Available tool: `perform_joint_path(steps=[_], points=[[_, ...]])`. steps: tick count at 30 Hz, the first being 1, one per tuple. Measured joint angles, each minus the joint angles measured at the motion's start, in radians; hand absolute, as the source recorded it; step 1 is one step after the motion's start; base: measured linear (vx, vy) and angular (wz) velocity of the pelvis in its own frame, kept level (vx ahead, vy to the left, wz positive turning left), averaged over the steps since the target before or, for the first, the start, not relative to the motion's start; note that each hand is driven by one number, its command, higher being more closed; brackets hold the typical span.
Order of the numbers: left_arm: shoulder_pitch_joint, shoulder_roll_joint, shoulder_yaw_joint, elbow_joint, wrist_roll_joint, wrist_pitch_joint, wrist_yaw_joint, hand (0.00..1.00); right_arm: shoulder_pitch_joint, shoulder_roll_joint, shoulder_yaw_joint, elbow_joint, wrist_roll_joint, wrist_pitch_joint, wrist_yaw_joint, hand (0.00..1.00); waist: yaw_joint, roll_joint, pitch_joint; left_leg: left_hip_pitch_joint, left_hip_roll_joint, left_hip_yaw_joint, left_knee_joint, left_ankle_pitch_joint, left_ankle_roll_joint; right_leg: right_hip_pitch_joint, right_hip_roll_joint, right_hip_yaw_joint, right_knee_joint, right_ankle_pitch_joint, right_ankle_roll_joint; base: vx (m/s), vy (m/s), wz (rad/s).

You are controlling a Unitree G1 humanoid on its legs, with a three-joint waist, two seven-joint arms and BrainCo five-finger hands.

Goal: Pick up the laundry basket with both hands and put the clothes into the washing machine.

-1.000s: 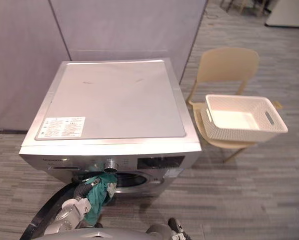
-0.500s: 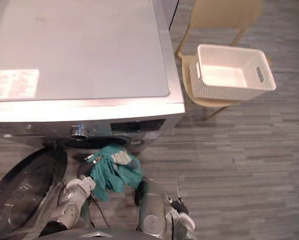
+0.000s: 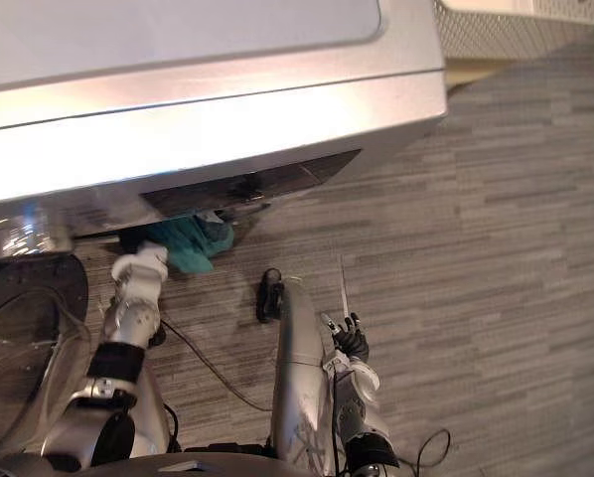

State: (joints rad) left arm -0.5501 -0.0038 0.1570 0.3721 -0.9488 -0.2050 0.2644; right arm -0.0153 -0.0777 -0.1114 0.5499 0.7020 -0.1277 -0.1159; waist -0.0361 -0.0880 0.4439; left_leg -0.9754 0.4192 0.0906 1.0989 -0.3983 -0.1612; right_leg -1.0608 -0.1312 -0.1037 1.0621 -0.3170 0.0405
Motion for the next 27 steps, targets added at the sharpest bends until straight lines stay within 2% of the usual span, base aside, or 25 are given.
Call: perform_joint_path(steps=[3, 4, 5, 9, 10, 11, 14, 19, 22, 24, 25, 26, 27], points=[[-0.208, 0.119, 0.124, 0.051, -0.120, -0.043, 0.048, 1.00, 0.001, 0.019, -0.022, -0.022, 0.004, 0.001, -0.002, 0.00, -0.018, -0.013, 0.013, -0.072, 0.033, 0.010, 0.044, -0.018, 0.006, -0.078, 0.029, 0.016, 0.006, 0.021, 0.001, -0.05, 0.014, -0.39], [-0.224, 0.132, 0.134, 0.054, -0.126, -0.046, 0.052, 1.00, 0.000, 0.020, -0.023, -0.022, 0.005, 0.001, -0.002, 0.00, -0.020, -0.015, 0.015, -0.077, 0.034, 0.011, 0.047, -0.018, 0.006, -0.083, 0.031, 0.017, 0.006, 0.023, 0.001, -0.03, 0.011, -0.26], [-0.298, 0.176, 0.163, 0.078, -0.155, -0.067, 0.061, 1.00, 0.000, 0.028, -0.033, -0.023, 0.009, 0.000, -0.002, 0.00, -0.021, -0.021, 0.023, -0.092, 0.043, 0.017, 0.056, -0.019, 0.007, -0.100, 0.036, 0.021, 0.005, 0.031, 0.002, -0.03, 0.009, -0.23], [-0.538, 0.366, 0.189, 0.182, -0.227, -0.091, 0.083, 1.00, -0.001, 0.037, -0.060, -0.021, 0.061, 0.000, 0.002, 0.00, -0.026, -0.034, 0.033, -0.121, 0.064, 0.029, 0.081, -0.028, 0.015, -0.132, 0.056, 0.035, -0.002, 0.052, 0.003, -0.03, 0.010, -0.23], [-0.538, 0.379, 0.187, 0.170, -0.218, -0.110, 0.070, 1.00, 0.000, 0.040, -0.061, -0.020, 0.064, 0.000, 0.004, 0.00, -0.031, -0.037, 0.034, -0.128, 0.067, 0.027, 0.086, -0.029, 0.017, -0.136, 0.061, 0.035, -0.003, 0.055, 0.004, -0.03, 0.022, -0.20], [-0.568, 0.403, 0.177, 0.176, -0.220, -0.102, 0.080, 1.00, 0.003, 0.044, -0.072, -0.018, 0.083, -0.001, 0.005, 0.00, -0.024, -0.046, 0.039, -0.135, 0.074, 0.029, 0.093, -0.030, 0.018, -0.146, 0.068, 0.037, -0.007, 0.065, 0.002, -0.05, 0.025, -0.23], [-0.618, 0.464, 0.134, 0.187, -0.205, -0.079, 0.092, 1.00, 0.004, 0.055, -0.134, 0.001, 0.114, 0.000, 0.011, 0.00, -0.019, -0.047, 0.039, -0.167, 0.084, 0.027, 0.117, -0.031, 0.019, -0.179, 0.082, 0.045, -0.005, 0.089, -0.004, -0.06, 0.012, -0.21], [-0.682, 0.580, -0.037, 0.188, -0.201, -0.098, 0.105, 1.00, 0.043, 0.057, -0.221, 0.016, 0.172, 0.003, 0.033, 0.00, -0.016, -0.046, 0.042, -0.231, 0.084, 0.021, 0.164, -0.027, 0.026, -0.253, 0.086, 0.063, 0.034, 0.112, -0.014, -0.06, -0.017, -0.07], [-0.696, 0.634, -0.140, 0.188, -0.100, -0.127, 0.143, 1.00, 0.070, 0.056, -0.270, 0.014, 0.195, 0.003, 0.045, 0.00, -0.015, -0.044, 0.044, -0.253, 0.081, 0.012, 0.179, -0.024, 0.032, -0.275, 0.083, 0.063, 0.051, 0.116, -0.021, -0.03, -0.020, 0.01], [-0.697, 0.648, -0.167, 0.189, 0.064, -0.120, 0.153, 1.00, 0.078, 0.056, -0.285, 0.012, 0.206, 0.003, 0.053, 0.00, -0.015, -0.041, 0.045, -0.263, 0.078, 0.001, 0.179, -0.015, 0.024, -0.278, 0.082, 0.056, 0.052, 0.118, -0.024, 0.00, -0.012, 0.04], [-0.703, 0.650, -0.201, 0.189, 0.178, -0.111, 0.154, 0.00, 0.083, 0.055, -0.288, 0.010, 0.206, 0.002, 0.061, 0.00, -0.010, -0.039, 0.047, -0.266, 0.074, -0.004, 0.176, -0.009, 0.023, -0.278, 0.078, 0.051, 0.056, 0.118, -0.025, 0.02, -0.024, 0.16], [-0.704, 0.654, -0.233, 0.188, 0.303, -0.082, 0.156, 0.00, 0.083, 0.055, -0.288, 0.010, 0.210, 0.001, 0.078, 0.00, -0.011, -0.037, 0.048, -0.267, 0.066, -0.009, 0.173, -0.004, 0.022, -0.278, 0.068, 0.044, 0.063, 0.117, -0.027, 0.02, -0.024, 0.20], [-0.704, 0.656, -0.257, 0.188, 0.381, -0.061, 0.157, 0.00, 0.083, 0.054, -0.287, 0.010, 0.213, 0.000, 0.088, 0.00, -0.011, -0.036, 0.049, -0.268, 0.063, -0.011, 0.171, -0.001, 0.022, -0.278, 0.063, 0.039, 0.065, 0.115, -0.029, 0.02, -0.024, 0.18]])
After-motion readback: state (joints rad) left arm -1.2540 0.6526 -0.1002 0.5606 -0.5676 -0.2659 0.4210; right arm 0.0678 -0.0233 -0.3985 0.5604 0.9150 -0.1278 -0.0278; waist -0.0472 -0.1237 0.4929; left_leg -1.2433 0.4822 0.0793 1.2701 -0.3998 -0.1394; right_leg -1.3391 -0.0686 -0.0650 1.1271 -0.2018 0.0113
